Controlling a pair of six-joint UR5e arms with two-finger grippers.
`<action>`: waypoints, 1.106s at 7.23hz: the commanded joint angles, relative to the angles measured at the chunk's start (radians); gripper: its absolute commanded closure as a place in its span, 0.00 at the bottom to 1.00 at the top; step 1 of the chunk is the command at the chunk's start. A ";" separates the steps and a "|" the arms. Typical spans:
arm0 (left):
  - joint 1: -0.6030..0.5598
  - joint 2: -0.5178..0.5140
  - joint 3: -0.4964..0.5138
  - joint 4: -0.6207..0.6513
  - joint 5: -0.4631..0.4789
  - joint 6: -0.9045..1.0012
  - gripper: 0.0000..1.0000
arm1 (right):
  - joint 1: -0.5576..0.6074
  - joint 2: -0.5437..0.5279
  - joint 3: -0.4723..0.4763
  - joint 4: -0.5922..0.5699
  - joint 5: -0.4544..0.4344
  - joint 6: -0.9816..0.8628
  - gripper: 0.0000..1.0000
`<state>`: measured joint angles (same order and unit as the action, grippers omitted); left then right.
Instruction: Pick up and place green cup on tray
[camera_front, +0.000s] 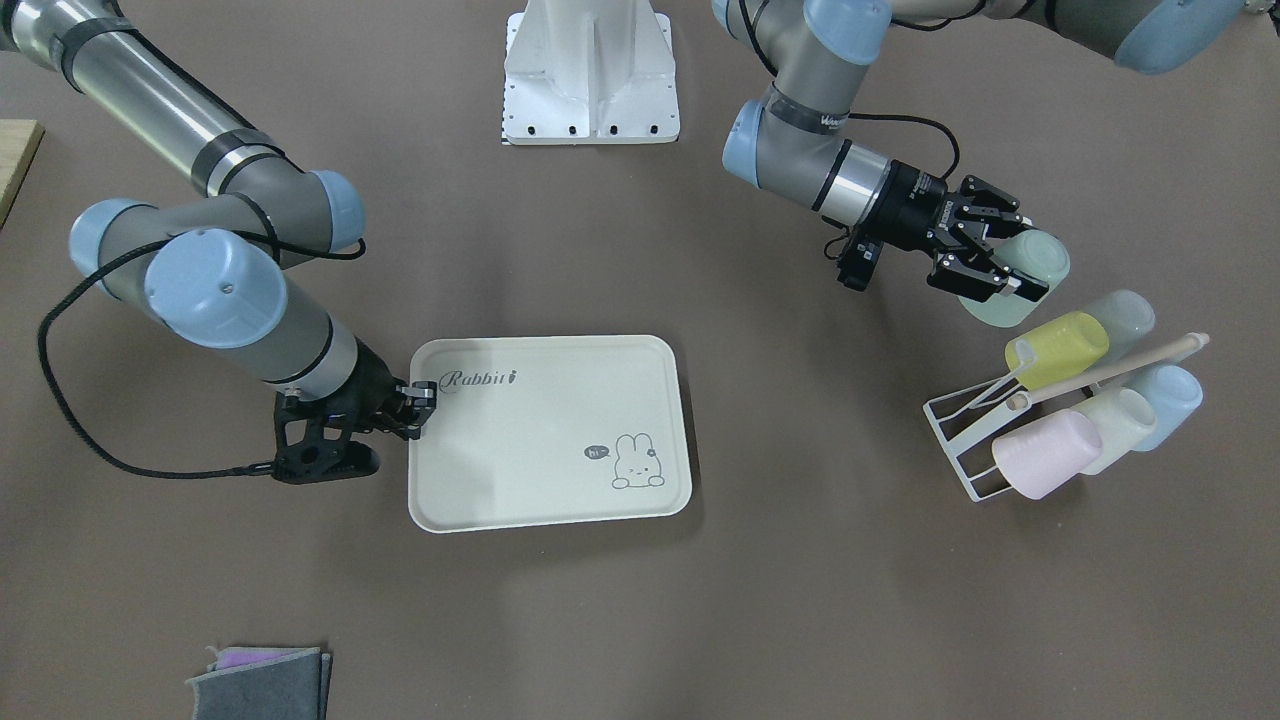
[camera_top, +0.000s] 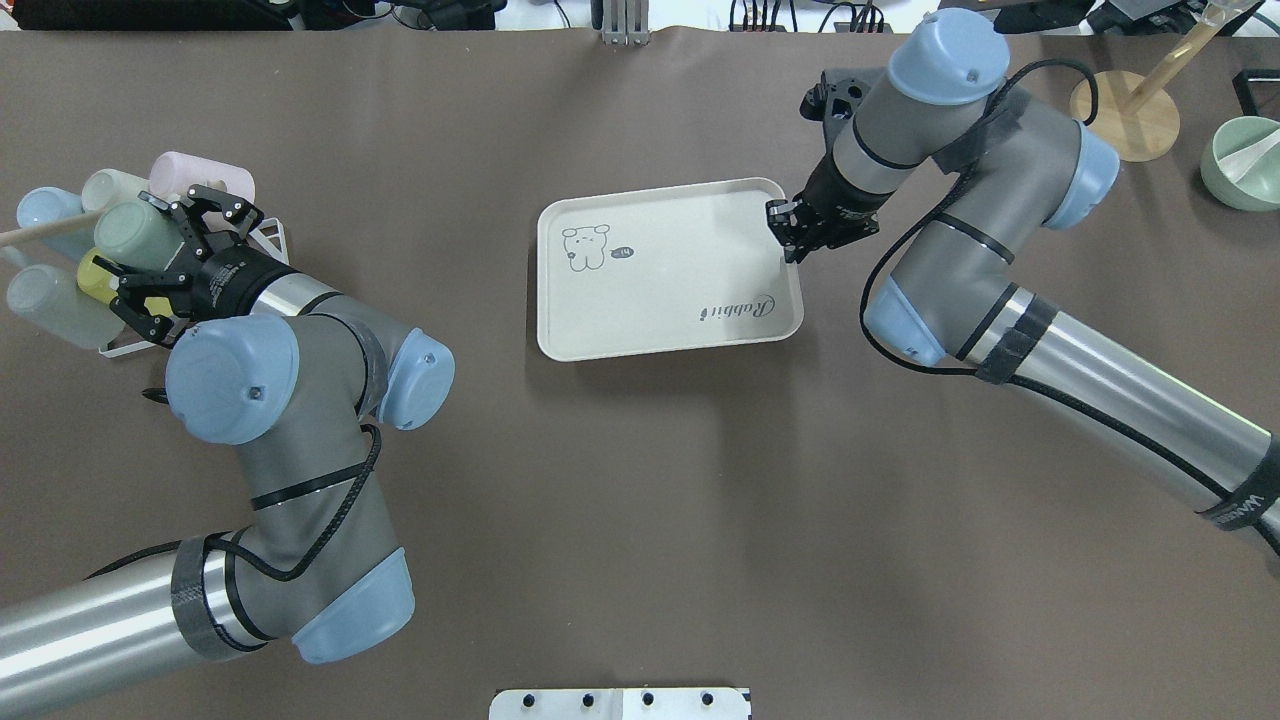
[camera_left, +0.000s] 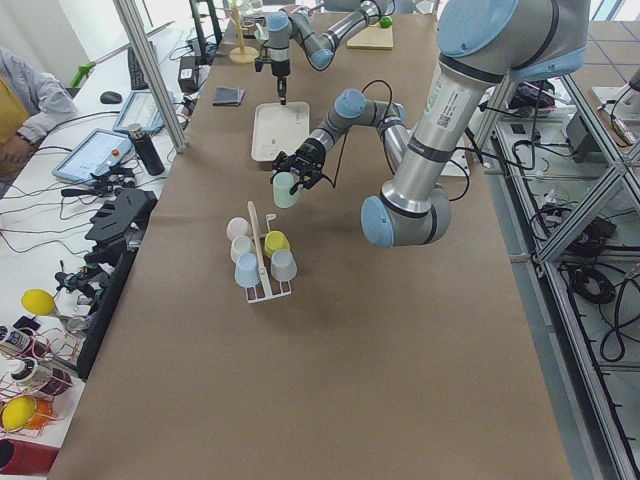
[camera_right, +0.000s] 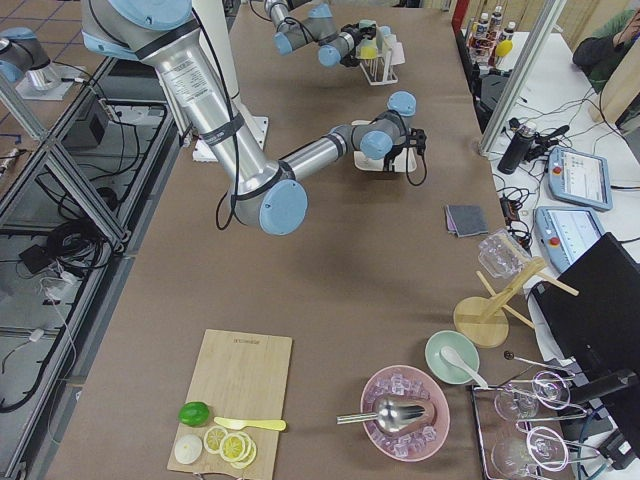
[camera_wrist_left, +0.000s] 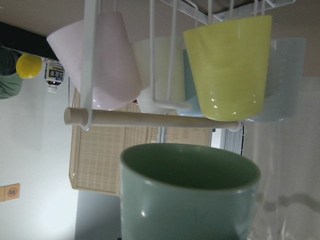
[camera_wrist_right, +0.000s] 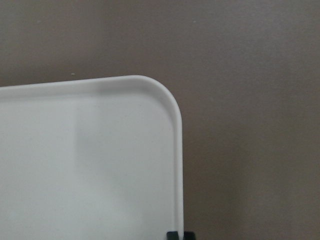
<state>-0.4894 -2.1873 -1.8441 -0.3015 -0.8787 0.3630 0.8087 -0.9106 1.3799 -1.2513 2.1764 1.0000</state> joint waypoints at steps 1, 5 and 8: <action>-0.008 -0.035 -0.041 -0.024 -0.153 -0.196 0.84 | -0.055 0.042 -0.002 -0.001 -0.061 0.066 1.00; -0.008 -0.049 -0.024 -0.478 -0.374 -0.756 0.84 | -0.117 0.036 -0.004 0.012 -0.124 0.083 1.00; 0.018 -0.040 -0.023 -0.796 -0.450 -1.308 0.84 | -0.117 0.026 -0.002 0.010 -0.124 0.084 0.57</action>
<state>-0.4833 -2.2326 -1.8678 -0.9606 -1.3147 -0.7184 0.6919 -0.8802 1.3774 -1.2400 2.0525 1.0840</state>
